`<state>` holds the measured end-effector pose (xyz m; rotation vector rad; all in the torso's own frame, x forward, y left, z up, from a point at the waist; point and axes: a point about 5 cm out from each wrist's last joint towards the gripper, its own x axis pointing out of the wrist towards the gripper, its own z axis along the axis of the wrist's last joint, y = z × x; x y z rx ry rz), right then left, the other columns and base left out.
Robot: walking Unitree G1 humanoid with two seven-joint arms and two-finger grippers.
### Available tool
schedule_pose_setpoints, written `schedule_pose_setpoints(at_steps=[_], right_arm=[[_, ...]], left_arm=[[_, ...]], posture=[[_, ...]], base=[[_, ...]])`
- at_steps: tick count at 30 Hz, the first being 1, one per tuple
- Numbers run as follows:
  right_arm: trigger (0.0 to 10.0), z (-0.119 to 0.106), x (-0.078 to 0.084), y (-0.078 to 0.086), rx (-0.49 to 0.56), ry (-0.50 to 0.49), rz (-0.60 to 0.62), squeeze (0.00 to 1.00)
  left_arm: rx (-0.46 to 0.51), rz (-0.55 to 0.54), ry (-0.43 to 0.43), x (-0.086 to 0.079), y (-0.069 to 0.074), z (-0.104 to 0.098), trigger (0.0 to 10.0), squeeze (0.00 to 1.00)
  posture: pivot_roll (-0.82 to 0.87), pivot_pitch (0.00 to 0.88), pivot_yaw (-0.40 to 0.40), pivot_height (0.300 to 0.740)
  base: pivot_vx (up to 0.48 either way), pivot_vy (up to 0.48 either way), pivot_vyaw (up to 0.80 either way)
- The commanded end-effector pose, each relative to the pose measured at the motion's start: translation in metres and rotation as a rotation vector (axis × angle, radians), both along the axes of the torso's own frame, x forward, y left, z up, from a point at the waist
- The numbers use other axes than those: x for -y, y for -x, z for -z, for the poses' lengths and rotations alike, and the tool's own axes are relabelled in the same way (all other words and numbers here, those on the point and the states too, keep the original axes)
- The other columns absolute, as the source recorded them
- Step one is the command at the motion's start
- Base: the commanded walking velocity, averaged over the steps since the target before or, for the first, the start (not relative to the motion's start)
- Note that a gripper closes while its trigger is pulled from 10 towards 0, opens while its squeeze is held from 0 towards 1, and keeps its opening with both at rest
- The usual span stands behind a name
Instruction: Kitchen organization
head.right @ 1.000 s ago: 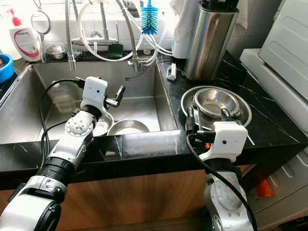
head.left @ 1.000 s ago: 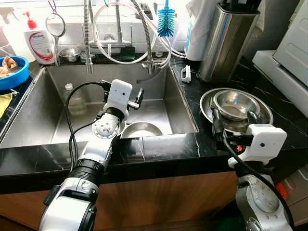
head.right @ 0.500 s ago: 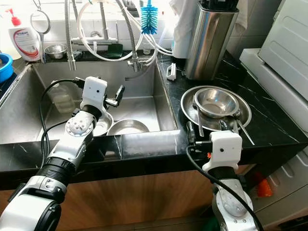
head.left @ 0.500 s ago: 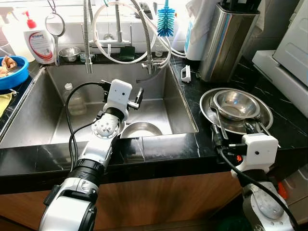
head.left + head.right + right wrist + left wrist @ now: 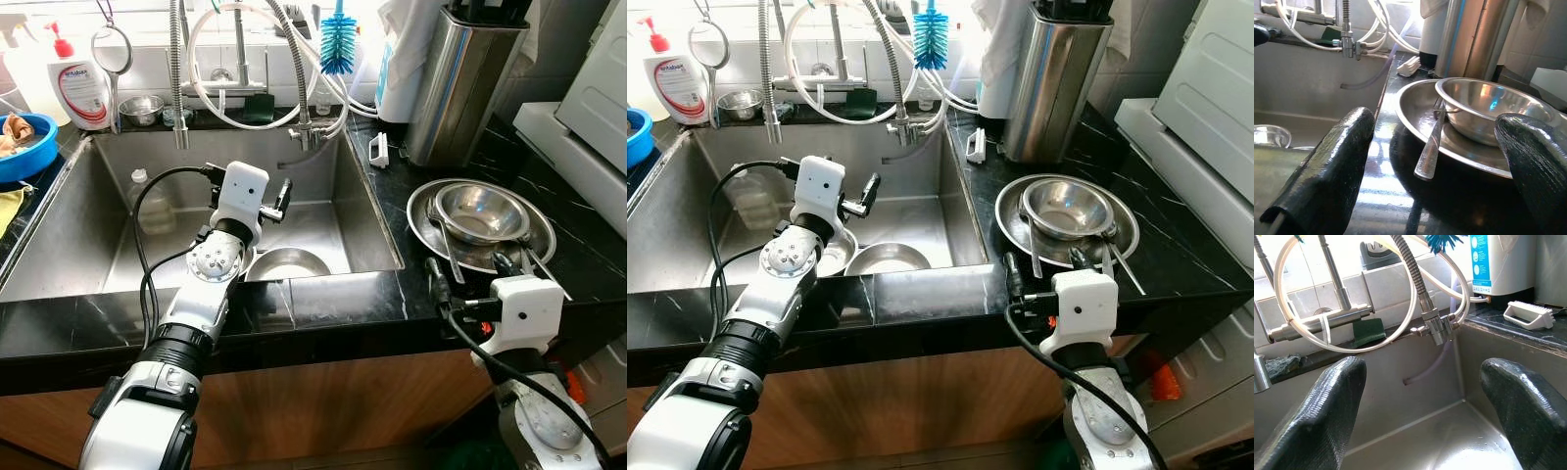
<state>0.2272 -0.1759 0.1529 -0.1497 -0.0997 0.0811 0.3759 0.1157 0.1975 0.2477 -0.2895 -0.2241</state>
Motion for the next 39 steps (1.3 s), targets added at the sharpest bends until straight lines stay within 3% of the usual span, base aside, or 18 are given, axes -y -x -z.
schedule_pose_setpoints(at_steps=[1, 17, 18, 19, 21, 25, 27, 30, 31, 32, 39], right_arm=[[10.0, 0.0, 0.004, 0.0, -0.002, 0.006, 0.01, 0.0], [9.8, 0.007, 0.006, -0.002, -0.053, 0.032, -0.014, 0.0], [3.8, 0.007, 0.006, -0.002, -0.055, 0.035, -0.02, 0.0], [0.4, 0.007, 0.005, -0.002, -0.055, 0.036, -0.025, 0.0], [0.0, 0.007, 0.004, -0.002, -0.059, 0.037, -0.039, 0.0], [0.0, 0.01, 0.002, -0.002, -0.076, 0.043, -0.05, 0.0], [2.0, 0.011, 0.002, -0.002, -0.081, 0.047, -0.057, 0.0], [2.5, 0.011, 0.002, -0.002, -0.083, 0.048, -0.06, 0.0], [4.1, 0.011, 0.002, -0.002, -0.083, 0.049, -0.06, 0.0], [10.0, 0.011, 0.002, -0.002, -0.087, 0.054, -0.055, 0.0], [10.0, 0.012, 0.003, -0.003, -0.092, 0.061, -0.055, 0.0]], left_arm=[[0.019, -0.004, -0.012, 0.0, 0.001, -0.003, 10.0, 0.0], [0.021, 0.0, -0.014, 0.001, 0.001, -0.004, 10.0, 0.0], [0.021, 0.0, -0.014, 0.001, 0.001, -0.004, 10.0, 0.0], [0.021, -0.001, -0.014, 0.001, 0.001, -0.004, 10.0, 0.0], [0.021, 0.0, -0.016, 0.001, 0.001, -0.004, 10.0, 0.0], [0.021, 0.002, -0.017, 0.002, 0.001, -0.004, 10.0, 0.0], [0.022, 0.004, -0.016, 0.002, 0.001, -0.005, 10.0, 0.0], [0.023, 0.005, -0.016, 0.002, 0.001, -0.005, 10.0, 0.0], [0.023, 0.005, -0.016, 0.002, 0.001, -0.005, 10.0, 0.0], [0.023, 0.005, -0.016, 0.002, 0.001, -0.005, 10.0, 0.0], [0.024, 0.005, -0.016, 0.002, 0.001, -0.005, 10.0, 0.0]], posture=[[-0.01, 0.05, -0.044, 0.74], [0.0, 0.053, -0.046, 0.74], [0.0, 0.053, -0.046, 0.74], [0.0, 0.053, -0.046, 0.74], [0.0, 0.053, -0.046, 0.74], [0.0, 0.054, -0.046, 0.74], [0.0, 0.054, -0.046, 0.74], [0.0, 0.054, -0.046, 0.74], [0.0, 0.054, -0.046, 0.74], [0.0, 0.054, -0.046, 0.74], [0.0, 0.053, -0.047, 0.74]], base=[[0.0, 0.0, 0.0], [0.0, 0.0, 0.0], [0.0, 0.0, 0.0], [0.0, 0.0, 0.0], [0.0, 0.0, 0.0], [0.0, 0.0, 0.0], [0.0, 0.0, 0.0], [0.0, 0.0, 0.0], [0.0, 0.0, 0.0], [0.0, 0.0, 0.0], [0.0, 0.0, 0.0]])
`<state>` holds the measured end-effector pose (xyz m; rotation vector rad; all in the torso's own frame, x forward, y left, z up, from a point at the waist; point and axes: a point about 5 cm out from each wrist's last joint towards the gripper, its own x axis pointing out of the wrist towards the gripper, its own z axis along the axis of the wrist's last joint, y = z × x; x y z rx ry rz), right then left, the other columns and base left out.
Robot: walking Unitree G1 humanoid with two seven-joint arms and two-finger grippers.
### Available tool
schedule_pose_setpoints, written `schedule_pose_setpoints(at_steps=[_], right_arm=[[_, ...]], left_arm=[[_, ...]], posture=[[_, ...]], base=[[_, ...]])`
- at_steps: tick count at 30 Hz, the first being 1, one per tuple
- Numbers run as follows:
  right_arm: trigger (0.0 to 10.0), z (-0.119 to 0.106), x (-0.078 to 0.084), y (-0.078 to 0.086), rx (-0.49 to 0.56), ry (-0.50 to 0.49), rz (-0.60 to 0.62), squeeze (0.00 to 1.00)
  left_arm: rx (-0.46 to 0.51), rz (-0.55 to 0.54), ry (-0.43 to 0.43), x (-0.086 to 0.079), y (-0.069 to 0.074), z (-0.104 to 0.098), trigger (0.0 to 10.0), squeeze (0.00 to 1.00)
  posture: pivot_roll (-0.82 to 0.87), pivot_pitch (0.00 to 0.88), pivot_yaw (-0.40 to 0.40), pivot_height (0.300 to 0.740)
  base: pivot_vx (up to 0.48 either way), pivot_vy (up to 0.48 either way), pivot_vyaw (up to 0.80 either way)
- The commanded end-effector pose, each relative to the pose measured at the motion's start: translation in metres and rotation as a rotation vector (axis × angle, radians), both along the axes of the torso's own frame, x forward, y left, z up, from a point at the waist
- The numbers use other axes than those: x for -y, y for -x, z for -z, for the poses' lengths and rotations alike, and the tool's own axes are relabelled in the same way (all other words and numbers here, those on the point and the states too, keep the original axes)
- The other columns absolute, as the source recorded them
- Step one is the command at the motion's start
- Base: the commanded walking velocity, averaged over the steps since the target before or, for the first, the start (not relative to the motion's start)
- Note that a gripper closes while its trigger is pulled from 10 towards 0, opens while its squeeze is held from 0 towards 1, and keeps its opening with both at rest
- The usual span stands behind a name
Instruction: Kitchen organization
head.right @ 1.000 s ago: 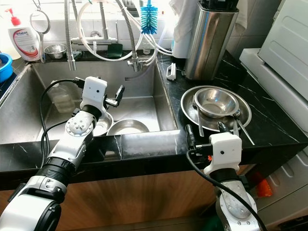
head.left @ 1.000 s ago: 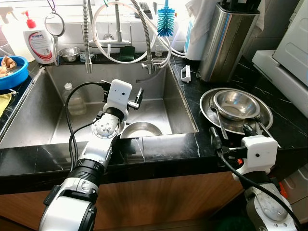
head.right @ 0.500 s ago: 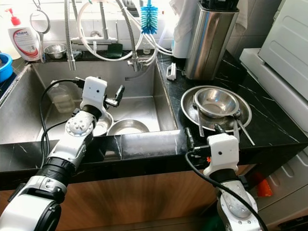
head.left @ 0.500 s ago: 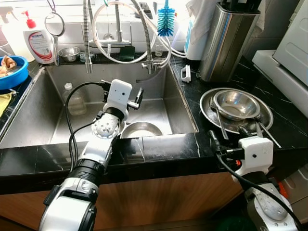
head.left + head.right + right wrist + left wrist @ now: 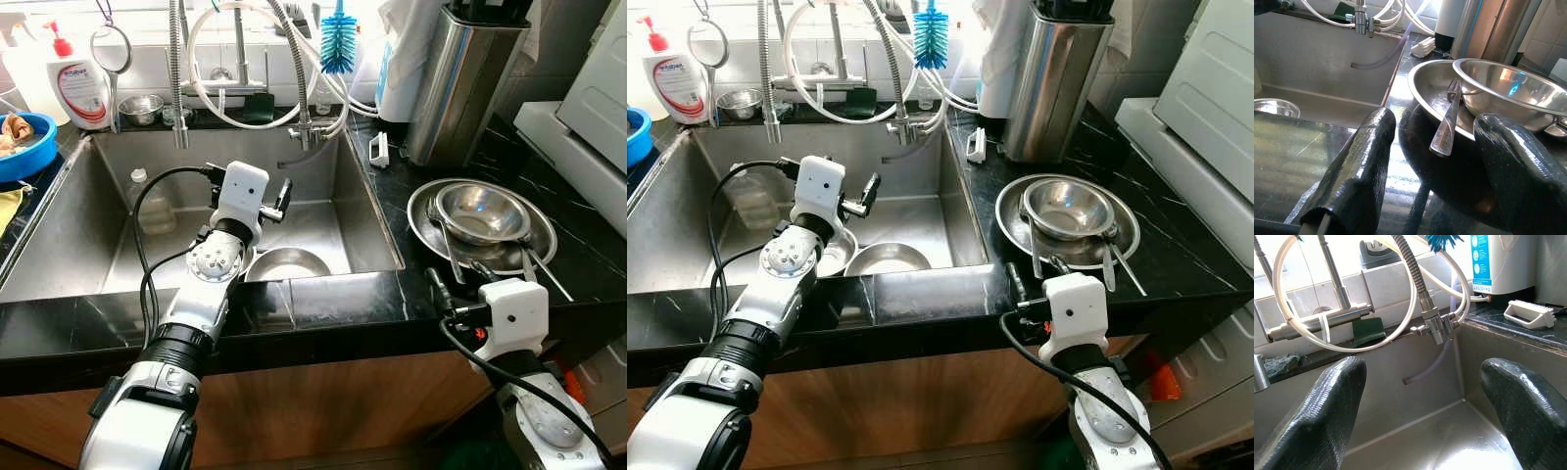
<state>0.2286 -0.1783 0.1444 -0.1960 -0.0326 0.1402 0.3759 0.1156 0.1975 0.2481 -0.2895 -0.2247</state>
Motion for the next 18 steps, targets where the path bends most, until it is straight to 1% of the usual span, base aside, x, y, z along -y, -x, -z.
schedule_pose_setpoints(at_steps=[1, 5, 6, 8, 9, 18], right_arm=[[10.0, 0.0031, 0.0004, -0.0011, -0.023, 0.009, -0.003, 0.0], [10.0, 0.0035, -0.0002, -0.0012, -0.026, 0.015, -0.004, 0.0], [9.5, 0.0035, -0.0008, -0.0013, -0.027, 0.014, -0.007, 0.0], [9.5, 0.0035, -0.001, -0.0013, -0.027, 0.013, -0.008, 0.0], [0.0, 0.003, -0.0017, -0.0016, -0.024, 0.012, -0.014, 0.0], [0.0, 0.0006, -0.0026, -0.0028, -0.016, 0.011, -0.021, 0.0]], left_arm=[[0.024, 0.005, -0.016, 0.0024, 0.0007, -0.0053, 10.0, 0.0], [0.024, 0.009, -0.016, 0.003, 0.0008, -0.0055, 10.0, 0.0], [0.024, 0.009, -0.016, 0.0031, 0.0008, -0.0056, 10.0, 0.0], [0.024, 0.009, -0.016, 0.003, 0.0007, -0.0056, 10.0, 0.0], [0.025, 0.008, -0.016, 0.0029, 0.0008, -0.0057, 10.0, 0.0], [0.028, 0.007, -0.017, 0.003, 0.0007, -0.0064, 10.0, 0.0]], posture=[[0.0, 0.053, -0.047, 0.74], [0.0, 0.052, -0.047, 0.74], [0.0, 0.052, -0.047, 0.74], [0.0, 0.052, -0.047, 0.74], [0.0, 0.053, -0.048, 0.74], [0.0, 0.051, -0.048, 0.74]], base=[[0.0, 0.0, 0.0], [0.0, 0.0, 0.0], [0.0, 0.0, 0.0], [0.0, 0.0, 0.0], [0.0, 0.0, 0.0], [0.0, 0.0, 0.0]])
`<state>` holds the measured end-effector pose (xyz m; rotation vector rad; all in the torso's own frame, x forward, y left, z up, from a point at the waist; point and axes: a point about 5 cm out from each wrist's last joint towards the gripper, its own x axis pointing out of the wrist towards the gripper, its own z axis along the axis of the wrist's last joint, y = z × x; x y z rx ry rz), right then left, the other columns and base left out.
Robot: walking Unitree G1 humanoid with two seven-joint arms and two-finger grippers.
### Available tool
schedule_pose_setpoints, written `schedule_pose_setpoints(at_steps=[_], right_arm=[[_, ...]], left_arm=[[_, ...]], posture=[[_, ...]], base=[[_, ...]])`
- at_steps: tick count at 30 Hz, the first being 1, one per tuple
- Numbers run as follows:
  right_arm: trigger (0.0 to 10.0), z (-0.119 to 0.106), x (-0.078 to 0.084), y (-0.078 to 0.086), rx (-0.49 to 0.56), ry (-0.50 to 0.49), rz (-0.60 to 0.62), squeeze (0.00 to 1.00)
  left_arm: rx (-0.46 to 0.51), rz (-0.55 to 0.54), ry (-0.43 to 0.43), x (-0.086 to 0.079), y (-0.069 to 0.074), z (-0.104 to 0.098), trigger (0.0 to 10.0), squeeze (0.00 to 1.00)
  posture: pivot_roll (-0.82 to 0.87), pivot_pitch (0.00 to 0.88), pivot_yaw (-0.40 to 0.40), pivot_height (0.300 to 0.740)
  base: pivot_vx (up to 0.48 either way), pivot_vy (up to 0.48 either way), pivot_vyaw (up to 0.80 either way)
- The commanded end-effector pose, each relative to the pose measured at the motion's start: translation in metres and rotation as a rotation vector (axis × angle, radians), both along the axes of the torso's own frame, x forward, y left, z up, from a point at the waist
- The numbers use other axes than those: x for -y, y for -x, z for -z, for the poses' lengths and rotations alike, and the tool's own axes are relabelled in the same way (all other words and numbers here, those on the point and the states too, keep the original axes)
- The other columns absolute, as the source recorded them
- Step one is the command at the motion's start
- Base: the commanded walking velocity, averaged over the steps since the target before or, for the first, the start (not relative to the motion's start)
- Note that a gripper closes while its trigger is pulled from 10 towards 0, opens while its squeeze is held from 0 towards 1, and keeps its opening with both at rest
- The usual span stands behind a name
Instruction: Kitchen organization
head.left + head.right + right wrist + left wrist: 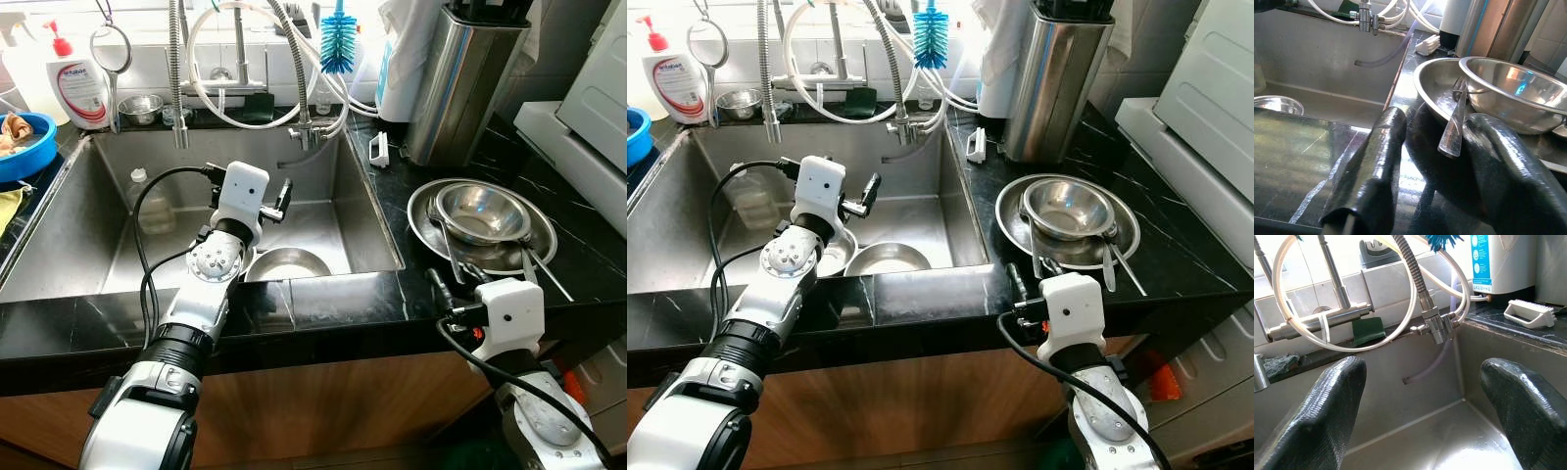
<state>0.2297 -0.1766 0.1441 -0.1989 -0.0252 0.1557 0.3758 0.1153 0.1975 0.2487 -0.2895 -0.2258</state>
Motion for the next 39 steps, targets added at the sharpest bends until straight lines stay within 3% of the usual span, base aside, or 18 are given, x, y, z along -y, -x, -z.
schedule_pose_setpoints(at_steps=[1, 26, 27, 28, 39], right_arm=[[0.0, 0.0, -0.001, -0.002, -0.005, 0.008, -0.007, 0.0], [0.0, -0.011, -0.007, -0.004, 0.047, 0.006, -0.035, 0.0], [1.5, -0.015, -0.007, -0.005, 0.069, 0.002, -0.037, 0.0], [10.0, -0.018, -0.006, -0.006, 0.086, 0.001, -0.034, 0.0], [10.0, -0.035, -0.006, -0.009, 0.163, -0.015, -0.022, 0.0]], left_arm=[[0.029, 0.007, -0.015, 0.003, 0.001, -0.007, 10.0, 0.0], [0.038, 0.008, -0.01, 0.004, 0.0, -0.009, 10.0, 0.0], [0.039, 0.009, -0.01, 0.004, 0.001, -0.009, 10.0, 0.0], [0.04, 0.011, -0.01, 0.004, 0.001, -0.01, 10.0, 0.0], [0.045, 0.021, -0.009, 0.007, 0.001, -0.011, 10.0, 0.0]], posture=[[0.0, 0.051, -0.048, 0.74], [0.0, 0.05, -0.047, 0.74], [0.0, 0.05, -0.046, 0.74], [0.0, 0.05, -0.046, 0.74], [-0.01, 0.051, -0.045, 0.74]], base=[[0.0, 0.0, 0.0], [0.0, 0.0, 0.0], [0.0, 0.0, 0.0], [0.0, 0.0, 0.0], [0.0, 0.0, 0.0]])
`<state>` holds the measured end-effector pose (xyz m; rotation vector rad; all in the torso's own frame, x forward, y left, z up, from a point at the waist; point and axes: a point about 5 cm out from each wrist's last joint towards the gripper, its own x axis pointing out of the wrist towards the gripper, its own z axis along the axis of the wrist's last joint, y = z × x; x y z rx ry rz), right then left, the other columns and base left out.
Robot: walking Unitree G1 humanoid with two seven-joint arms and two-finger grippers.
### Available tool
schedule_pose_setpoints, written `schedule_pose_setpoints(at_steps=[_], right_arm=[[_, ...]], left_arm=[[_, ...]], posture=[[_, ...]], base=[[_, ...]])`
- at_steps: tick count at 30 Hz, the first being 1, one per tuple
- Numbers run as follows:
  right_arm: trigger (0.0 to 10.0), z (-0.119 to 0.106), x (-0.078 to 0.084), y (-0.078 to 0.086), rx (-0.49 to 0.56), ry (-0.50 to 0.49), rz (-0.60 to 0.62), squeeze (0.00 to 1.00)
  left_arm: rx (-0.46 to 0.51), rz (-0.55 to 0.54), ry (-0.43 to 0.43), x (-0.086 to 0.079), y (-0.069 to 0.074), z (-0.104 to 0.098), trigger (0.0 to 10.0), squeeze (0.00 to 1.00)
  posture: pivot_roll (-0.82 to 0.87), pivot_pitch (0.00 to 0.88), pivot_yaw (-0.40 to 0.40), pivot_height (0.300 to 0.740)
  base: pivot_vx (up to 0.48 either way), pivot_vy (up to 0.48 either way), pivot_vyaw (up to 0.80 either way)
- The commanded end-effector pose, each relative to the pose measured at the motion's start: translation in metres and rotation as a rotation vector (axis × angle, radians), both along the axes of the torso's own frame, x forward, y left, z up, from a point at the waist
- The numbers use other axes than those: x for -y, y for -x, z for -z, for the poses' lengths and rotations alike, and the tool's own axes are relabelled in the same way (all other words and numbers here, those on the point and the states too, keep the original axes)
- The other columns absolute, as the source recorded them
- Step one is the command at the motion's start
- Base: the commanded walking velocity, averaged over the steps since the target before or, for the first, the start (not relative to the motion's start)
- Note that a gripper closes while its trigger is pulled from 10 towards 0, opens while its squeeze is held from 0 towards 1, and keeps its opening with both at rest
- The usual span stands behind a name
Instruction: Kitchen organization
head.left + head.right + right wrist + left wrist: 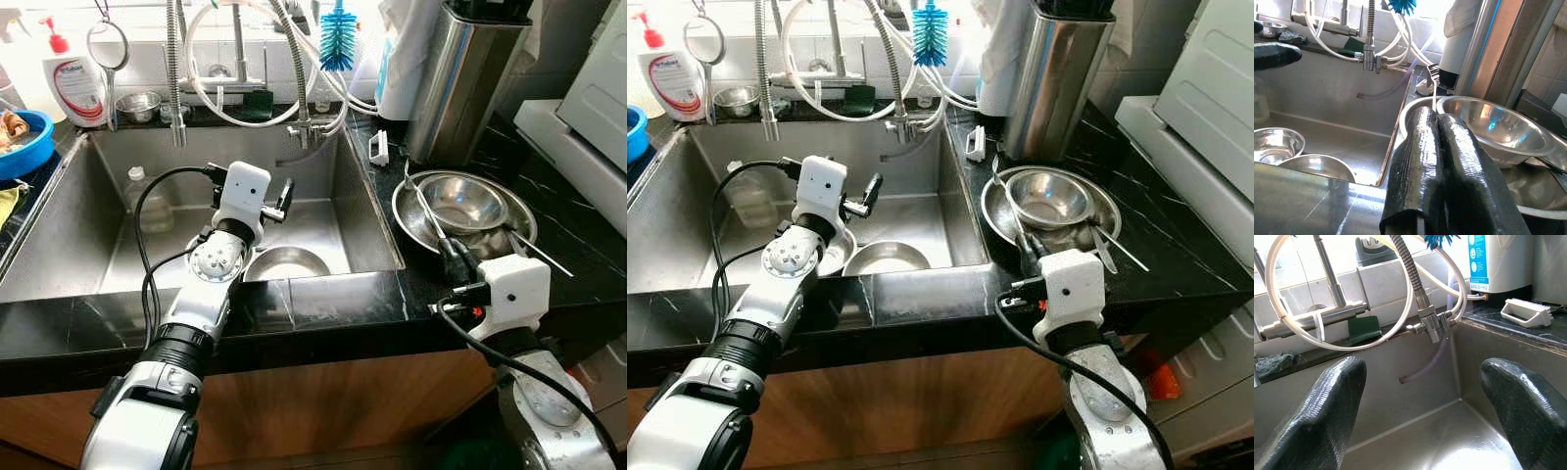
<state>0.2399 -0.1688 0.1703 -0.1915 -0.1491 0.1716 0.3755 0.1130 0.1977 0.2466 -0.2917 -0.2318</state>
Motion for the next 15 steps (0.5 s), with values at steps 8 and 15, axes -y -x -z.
schedule_pose_setpoints(at_steps=[8, 15], right_arm=[[10.0, -0.024, -0.007, -0.003, 0.09, -0.03, -0.038, 0.0], [10.0, -0.031, -0.031, -0.002, 0.102, -0.093, -0.237, 0.0]], left_arm=[[0.044, 0.017, -0.01, 0.005, 0.0, -0.011, 10.0, 0.0], [0.038, 0.04, 0.01, 0.009, 0.001, -0.012, 10.0, 0.0]], posture=[[-0.01, 0.05, -0.042, 0.74], [-0.01, 0.049, -0.043, 0.74]], base=[[0.0, 0.0, 0.0], [0.0, 0.0, 0.0]])
